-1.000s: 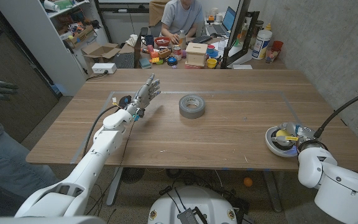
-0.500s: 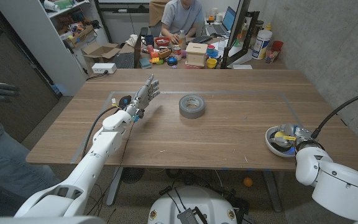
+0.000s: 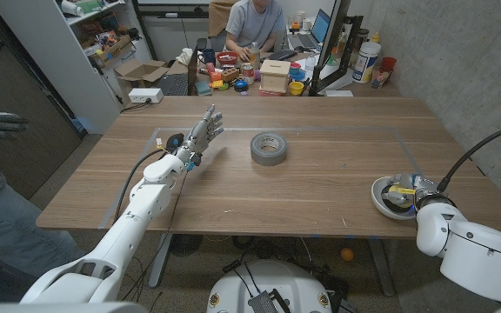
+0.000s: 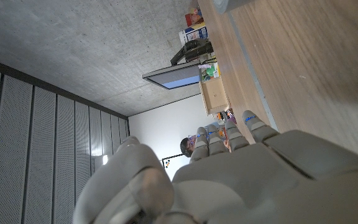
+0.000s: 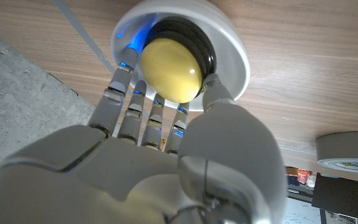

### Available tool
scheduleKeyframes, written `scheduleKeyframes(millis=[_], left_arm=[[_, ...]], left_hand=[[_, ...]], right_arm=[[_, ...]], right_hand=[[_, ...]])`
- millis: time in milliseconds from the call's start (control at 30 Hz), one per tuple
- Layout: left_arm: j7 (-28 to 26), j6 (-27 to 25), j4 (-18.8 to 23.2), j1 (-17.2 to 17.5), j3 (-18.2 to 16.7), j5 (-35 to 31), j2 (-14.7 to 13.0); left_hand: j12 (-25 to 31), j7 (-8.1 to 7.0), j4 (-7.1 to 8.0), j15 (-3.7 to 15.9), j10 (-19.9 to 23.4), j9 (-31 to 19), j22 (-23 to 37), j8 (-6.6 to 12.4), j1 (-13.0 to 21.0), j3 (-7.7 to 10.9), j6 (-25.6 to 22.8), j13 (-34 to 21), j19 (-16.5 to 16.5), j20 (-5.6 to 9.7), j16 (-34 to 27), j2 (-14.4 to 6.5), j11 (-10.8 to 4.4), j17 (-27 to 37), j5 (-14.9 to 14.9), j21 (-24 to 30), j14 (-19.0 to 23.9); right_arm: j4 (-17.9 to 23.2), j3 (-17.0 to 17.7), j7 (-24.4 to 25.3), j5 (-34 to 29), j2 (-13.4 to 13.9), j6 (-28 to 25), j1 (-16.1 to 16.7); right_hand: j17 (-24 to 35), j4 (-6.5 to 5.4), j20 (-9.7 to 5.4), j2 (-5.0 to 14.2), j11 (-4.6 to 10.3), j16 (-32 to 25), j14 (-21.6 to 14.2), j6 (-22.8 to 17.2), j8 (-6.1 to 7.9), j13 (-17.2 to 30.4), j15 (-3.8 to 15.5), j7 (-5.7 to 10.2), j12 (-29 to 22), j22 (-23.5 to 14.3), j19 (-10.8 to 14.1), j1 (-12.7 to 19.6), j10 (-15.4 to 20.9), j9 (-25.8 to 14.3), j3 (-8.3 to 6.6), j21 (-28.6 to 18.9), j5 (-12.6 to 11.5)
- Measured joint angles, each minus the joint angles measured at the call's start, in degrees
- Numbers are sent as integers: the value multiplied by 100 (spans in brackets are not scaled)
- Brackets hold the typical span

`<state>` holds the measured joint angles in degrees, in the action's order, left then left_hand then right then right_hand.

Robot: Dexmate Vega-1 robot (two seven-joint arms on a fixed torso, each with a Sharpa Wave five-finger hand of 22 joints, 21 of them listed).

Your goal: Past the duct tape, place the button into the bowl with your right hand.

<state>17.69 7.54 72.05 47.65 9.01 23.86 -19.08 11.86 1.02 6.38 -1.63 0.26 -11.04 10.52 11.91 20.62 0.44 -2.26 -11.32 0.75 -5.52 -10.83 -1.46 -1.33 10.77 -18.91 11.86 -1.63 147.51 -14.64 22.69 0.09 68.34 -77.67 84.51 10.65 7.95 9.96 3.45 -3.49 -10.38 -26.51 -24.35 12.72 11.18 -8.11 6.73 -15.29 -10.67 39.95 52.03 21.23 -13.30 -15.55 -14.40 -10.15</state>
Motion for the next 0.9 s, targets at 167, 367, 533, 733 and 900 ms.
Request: scheduleKeyframes(millis=[167,367,533,733,900], left_arm=[[-9,0,18,3,6,0,-1],[-24,-1,64,20,16,0,-8],[-43,-16,105,43,20,0,-20],[-63,-33,150,70,29,2,-28],[-84,-47,192,95,34,6,-36]], left_hand=[[0,0,0,0,0,0,0,0,0,0,0,0,0,0,0,0,0,0,0,0,0],[0,0,25,0,0,0,0,0,0,-24,0,0,0,0,0,0,0,0,0,0,0],[0,0,25,0,0,0,0,0,0,-24,0,0,0,0,0,0,0,0,0,0,0],[0,-31,25,0,0,0,0,0,0,-24,-30,0,0,0,0,0,0,0,0,0,0],[0,-31,25,0,0,0,0,0,17,-24,-30,0,0,0,0,-17,0,0,0,0,0]], right_arm=[[24,58,35,105,96,-6,3],[40,99,103,206,169,-6,18],[58,135,151,265,199,-5,37],[97,245,231,320,213,1,118],[125,383,311,338,207,54,235]], right_hand=[[1,-30,19,-89,-20,-3,61,135,-69,0,-61,74,67,3,-19,-89,-120,27,62,22,1],[1,-53,50,-112,-20,-3,61,155,-69,0,-60,95,67,2,12,-112,-120,26,85,22,4],[1,-77,45,-141,-19,-3,-11,165,-69,0,16,105,67,3,16,-141,-118,26,108,22,4],[16,-77,-13,-80,40,-3,-32,165,-69,0,97,105,66,-14,74,-202,-60,26,108,22,4],[16,-114,-55,-49,60,-44,-84,157,-69,0,149,98,66,-14,116,-233,-11,25,107,22,4]])
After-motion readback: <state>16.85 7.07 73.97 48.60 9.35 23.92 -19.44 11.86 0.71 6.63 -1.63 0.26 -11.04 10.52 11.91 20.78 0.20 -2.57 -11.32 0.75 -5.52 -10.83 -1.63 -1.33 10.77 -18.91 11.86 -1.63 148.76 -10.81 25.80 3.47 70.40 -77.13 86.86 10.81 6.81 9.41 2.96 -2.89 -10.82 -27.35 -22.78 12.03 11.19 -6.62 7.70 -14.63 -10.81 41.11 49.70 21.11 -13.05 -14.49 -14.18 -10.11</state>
